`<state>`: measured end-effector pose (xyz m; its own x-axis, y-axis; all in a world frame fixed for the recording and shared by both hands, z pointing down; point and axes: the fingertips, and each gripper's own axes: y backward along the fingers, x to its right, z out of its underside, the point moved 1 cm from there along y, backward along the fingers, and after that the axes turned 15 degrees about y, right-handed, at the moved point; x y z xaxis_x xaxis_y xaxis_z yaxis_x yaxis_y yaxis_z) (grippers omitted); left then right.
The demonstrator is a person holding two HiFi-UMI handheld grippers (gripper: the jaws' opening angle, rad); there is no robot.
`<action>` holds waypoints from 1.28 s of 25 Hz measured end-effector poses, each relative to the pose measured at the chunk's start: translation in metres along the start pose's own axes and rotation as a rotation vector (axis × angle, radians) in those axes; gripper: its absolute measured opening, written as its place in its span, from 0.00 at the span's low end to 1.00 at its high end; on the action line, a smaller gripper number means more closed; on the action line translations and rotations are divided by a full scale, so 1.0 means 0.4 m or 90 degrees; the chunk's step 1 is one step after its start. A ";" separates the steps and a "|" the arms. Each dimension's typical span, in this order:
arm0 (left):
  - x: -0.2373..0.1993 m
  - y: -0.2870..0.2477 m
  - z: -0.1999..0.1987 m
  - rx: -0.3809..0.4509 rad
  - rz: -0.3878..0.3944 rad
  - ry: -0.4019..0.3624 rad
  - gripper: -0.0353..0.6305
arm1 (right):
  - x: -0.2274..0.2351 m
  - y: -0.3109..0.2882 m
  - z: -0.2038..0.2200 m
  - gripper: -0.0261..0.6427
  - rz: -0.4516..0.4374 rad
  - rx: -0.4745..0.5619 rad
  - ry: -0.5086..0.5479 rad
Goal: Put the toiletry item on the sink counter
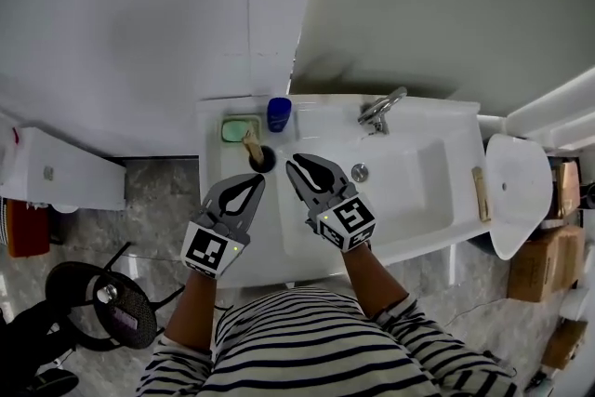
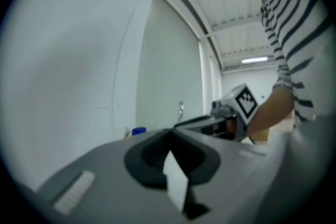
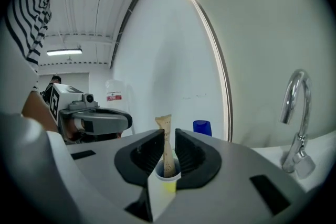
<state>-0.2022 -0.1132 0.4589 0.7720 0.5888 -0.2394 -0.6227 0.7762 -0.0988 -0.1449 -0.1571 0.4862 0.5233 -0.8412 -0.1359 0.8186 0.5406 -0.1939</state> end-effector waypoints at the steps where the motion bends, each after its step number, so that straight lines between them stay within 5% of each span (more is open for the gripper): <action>1: 0.011 -0.006 -0.005 0.001 0.010 -0.002 0.06 | 0.003 0.017 -0.011 0.09 0.007 0.006 0.004; 17: 0.211 -0.004 -0.105 0.049 0.135 0.011 0.06 | 0.001 0.288 -0.165 0.09 0.090 0.082 0.026; 32: 0.242 0.074 -0.089 0.033 0.127 0.043 0.06 | -0.100 0.370 -0.215 0.07 0.035 0.118 0.010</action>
<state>-0.1505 -0.0413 0.3982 0.6223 0.7172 -0.3137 -0.7538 0.6571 0.0069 -0.0652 -0.0426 0.3793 0.5654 -0.8098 -0.1567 0.8196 0.5730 -0.0044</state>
